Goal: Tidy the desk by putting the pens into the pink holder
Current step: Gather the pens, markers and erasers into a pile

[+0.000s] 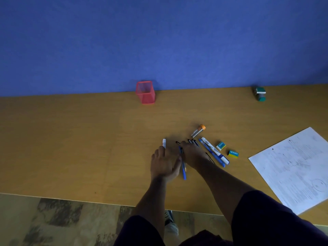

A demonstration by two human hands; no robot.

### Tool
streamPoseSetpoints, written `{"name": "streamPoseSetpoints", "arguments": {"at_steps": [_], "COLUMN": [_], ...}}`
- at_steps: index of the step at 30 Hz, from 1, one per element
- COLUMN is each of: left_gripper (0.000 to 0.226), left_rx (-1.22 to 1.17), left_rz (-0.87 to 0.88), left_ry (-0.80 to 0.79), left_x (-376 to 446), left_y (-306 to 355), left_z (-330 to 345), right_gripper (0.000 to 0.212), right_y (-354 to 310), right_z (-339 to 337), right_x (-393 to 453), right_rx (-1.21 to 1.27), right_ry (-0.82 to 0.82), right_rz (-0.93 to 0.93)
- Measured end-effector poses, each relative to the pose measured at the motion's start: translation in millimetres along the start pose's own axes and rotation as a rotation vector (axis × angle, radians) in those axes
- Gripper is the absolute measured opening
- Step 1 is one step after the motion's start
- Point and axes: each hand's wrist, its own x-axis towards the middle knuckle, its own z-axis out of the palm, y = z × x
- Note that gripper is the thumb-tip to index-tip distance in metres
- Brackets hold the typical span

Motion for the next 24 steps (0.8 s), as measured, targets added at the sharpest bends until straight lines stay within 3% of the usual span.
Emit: {"name": "streamPoseSetpoints", "arguments": {"at_steps": [4,8,12,15,21,24], "left_gripper": [0.062,0.067,0.063,0.062,0.071,0.063], "left_rx": [-0.002,0.035,0.041,0.044,0.014,-0.042], "left_rz": [0.002,0.040,0.003,0.009,-0.071,-0.160], "left_ry": [0.025,-0.037,-0.060,-0.080,-0.106,-0.096], "left_x": [-3,1,7,16,38,45], "left_y": [-1,-9,-20,-30,-44,-45], "left_z": [1,7,15,17,11,5], "right_gripper": [0.007,0.015,0.020,0.020,0.012,0.031], "right_y": [-3,1,7,1,-21,-28], "right_z": [-2,-8,-5,-1,9,14], "right_x": [11,10,12,16,27,30], "right_rx": [0.085,-0.049,-0.235,-0.214,0.061,0.146], "right_ry": [0.088,0.230,0.124,0.145,0.050,-0.050], "right_rz": [-0.041,-0.046,-0.034,-0.048,-0.029,-0.132]}}
